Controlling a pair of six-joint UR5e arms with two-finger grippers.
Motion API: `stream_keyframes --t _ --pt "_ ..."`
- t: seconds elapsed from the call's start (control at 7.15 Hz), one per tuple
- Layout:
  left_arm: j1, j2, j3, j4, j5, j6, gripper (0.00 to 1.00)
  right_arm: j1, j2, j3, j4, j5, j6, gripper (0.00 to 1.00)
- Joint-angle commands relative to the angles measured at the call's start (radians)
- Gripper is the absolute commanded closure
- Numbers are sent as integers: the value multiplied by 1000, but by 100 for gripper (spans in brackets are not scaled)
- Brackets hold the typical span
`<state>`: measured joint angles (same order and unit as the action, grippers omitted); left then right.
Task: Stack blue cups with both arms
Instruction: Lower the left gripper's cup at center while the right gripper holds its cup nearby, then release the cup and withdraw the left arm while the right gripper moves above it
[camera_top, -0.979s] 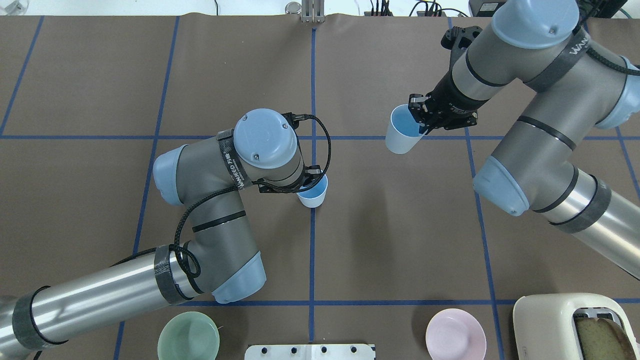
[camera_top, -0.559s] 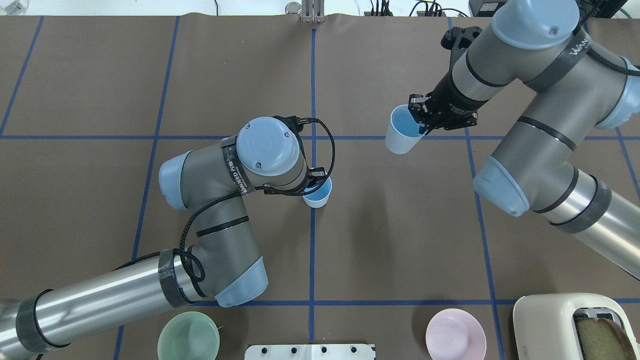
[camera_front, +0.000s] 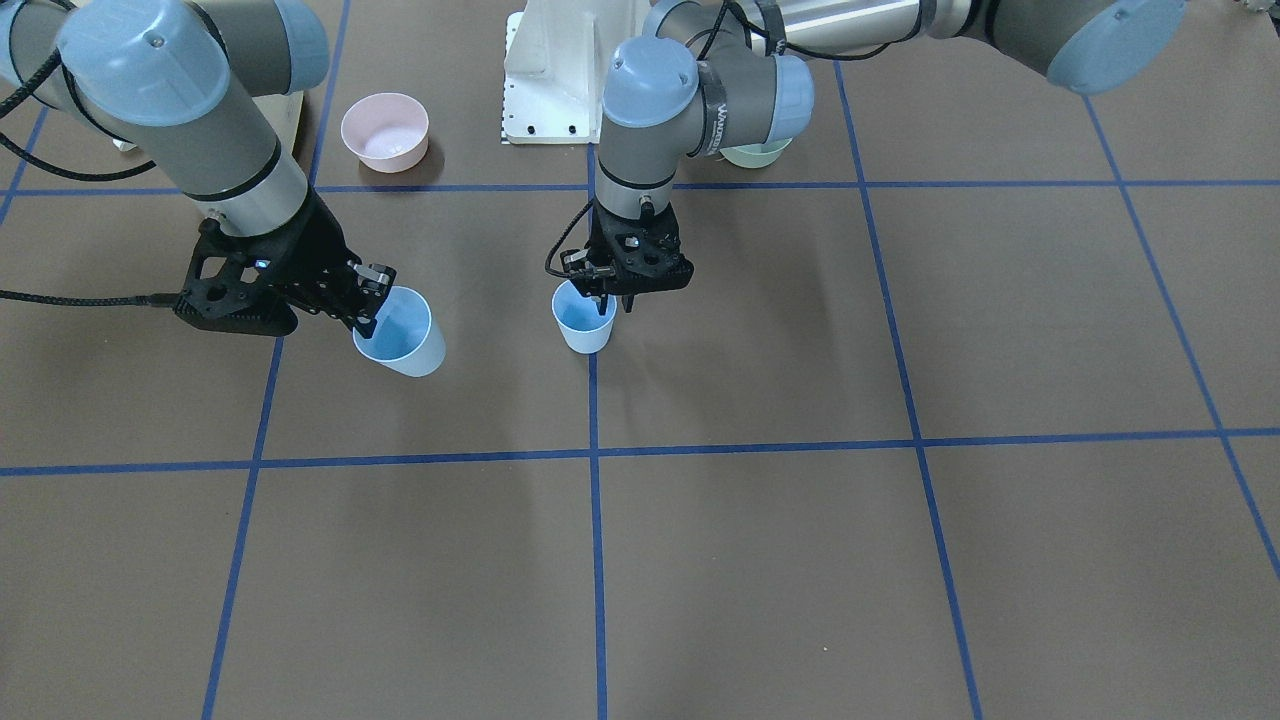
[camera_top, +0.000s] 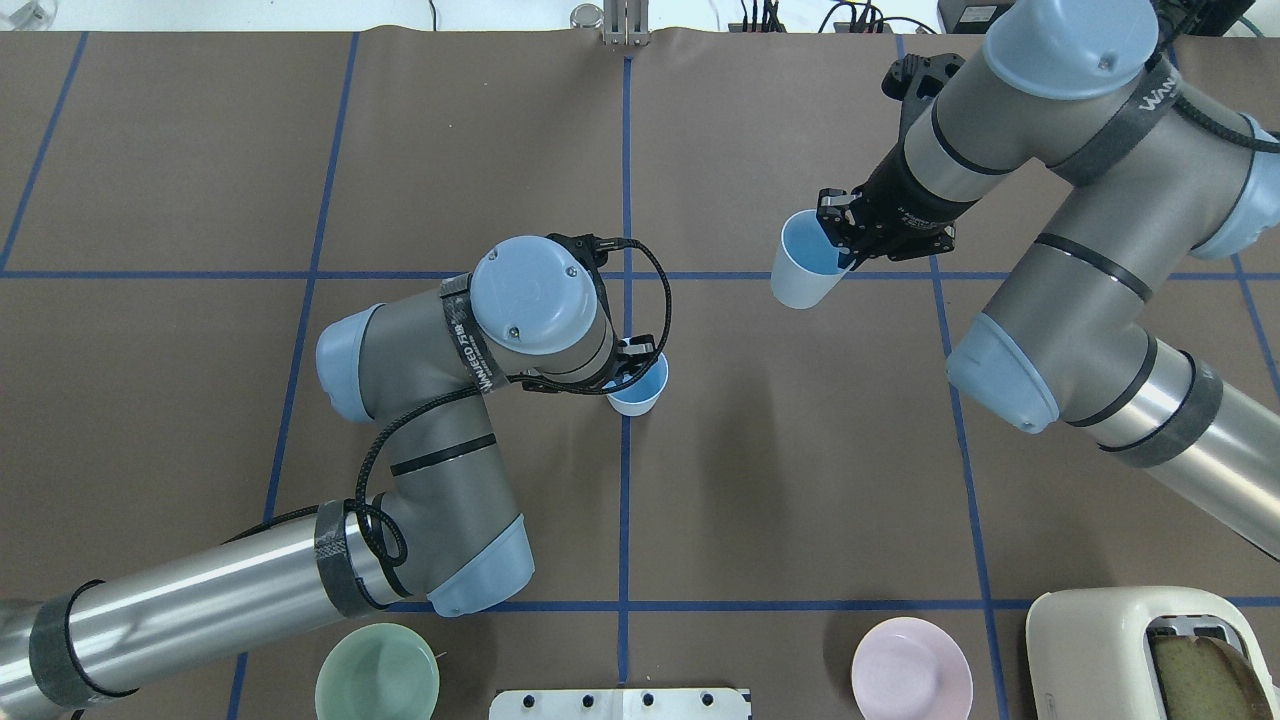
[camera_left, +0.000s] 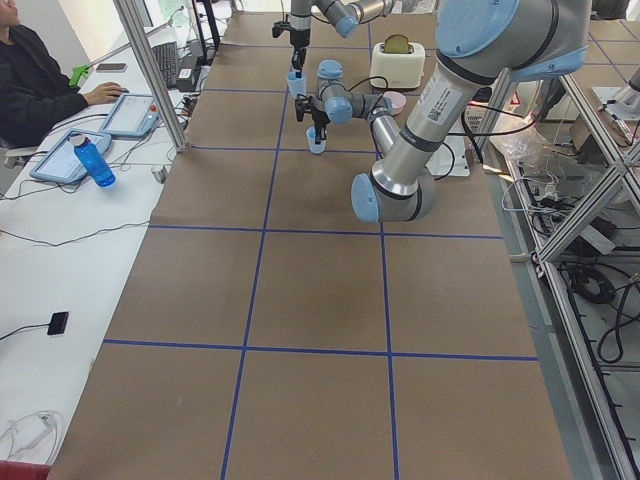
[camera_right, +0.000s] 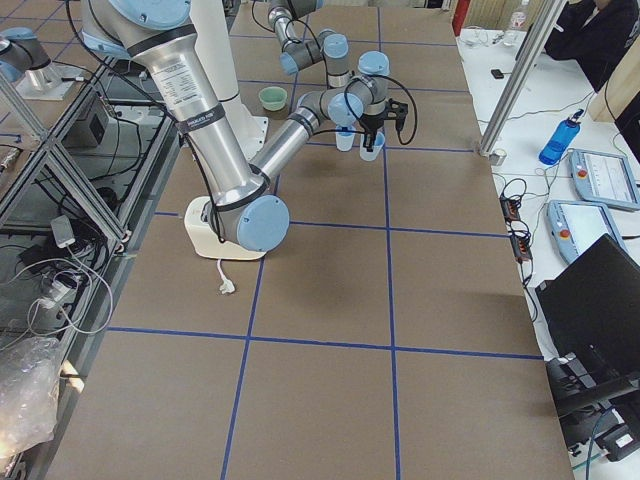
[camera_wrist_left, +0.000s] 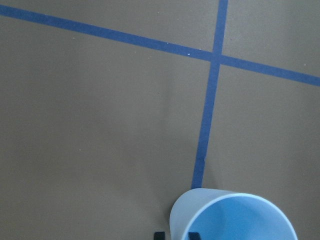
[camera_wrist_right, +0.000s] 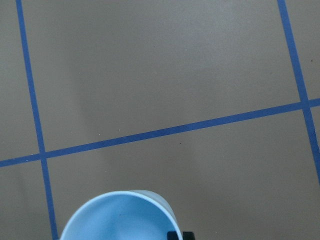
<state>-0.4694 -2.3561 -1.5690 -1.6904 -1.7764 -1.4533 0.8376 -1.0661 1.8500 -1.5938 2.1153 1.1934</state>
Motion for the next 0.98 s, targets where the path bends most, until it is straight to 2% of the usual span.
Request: stream_keyframes --t 0.0,0.14,0.28,0.56,0.7,0.84 --pt "-3 6 -38 9 -6 4 8 0 0 2 0 0 0 100" --pt "-17 8 -74 26 -17 42 3 0 1 2 0 0 0 100" --pt "-62 27 -136 82 -75 75 3 -2 2 3 0 0 17 100" --pt "-185 188 -338 143 -185 216 3 -50 30 5 3 -29 118 100" --pt "-262 252 -380 140 -255 313 3 -111 69 -4 2 -97 182 100" --pt "-329 332 -413 134 -285 420 3 -135 92 -5 2 -115 219 100"
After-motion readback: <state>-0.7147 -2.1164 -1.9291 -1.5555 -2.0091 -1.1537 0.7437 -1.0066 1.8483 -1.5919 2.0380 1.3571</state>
